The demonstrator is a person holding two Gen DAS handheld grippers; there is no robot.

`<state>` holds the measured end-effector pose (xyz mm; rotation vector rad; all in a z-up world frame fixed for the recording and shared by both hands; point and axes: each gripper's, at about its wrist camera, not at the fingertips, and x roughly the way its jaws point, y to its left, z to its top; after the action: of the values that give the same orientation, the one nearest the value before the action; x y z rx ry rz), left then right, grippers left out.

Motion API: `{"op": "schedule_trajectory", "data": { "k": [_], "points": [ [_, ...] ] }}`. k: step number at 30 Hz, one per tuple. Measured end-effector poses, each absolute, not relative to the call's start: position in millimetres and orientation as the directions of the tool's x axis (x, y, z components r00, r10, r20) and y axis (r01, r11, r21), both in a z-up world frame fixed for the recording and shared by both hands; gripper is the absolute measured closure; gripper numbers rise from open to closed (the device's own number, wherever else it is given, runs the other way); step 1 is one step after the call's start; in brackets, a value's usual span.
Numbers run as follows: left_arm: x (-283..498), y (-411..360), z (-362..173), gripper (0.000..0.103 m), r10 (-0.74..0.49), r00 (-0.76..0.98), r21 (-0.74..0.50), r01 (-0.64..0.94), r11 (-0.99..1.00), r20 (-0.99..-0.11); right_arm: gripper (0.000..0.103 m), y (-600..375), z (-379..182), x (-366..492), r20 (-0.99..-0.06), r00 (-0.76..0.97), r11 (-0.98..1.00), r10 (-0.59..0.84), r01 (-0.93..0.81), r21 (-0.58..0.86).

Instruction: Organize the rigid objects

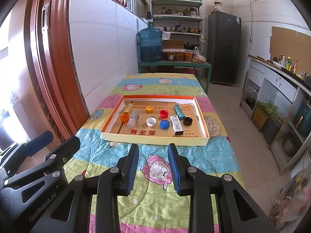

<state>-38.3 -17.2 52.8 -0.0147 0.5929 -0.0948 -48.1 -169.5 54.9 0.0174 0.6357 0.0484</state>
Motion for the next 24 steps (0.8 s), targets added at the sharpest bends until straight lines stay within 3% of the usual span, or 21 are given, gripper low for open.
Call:
{"op": "schedule_trajectory", "data": {
  "k": [24],
  "points": [
    [-36.9, -15.8, 46.3, 0.044, -0.092, 0.822, -0.044, 0.081, 0.996, -0.563, 0.072, -169.8, 51.1, -48.2, -0.598, 0.800, 0.999, 0.054, -0.042, 0.034]
  ]
}}
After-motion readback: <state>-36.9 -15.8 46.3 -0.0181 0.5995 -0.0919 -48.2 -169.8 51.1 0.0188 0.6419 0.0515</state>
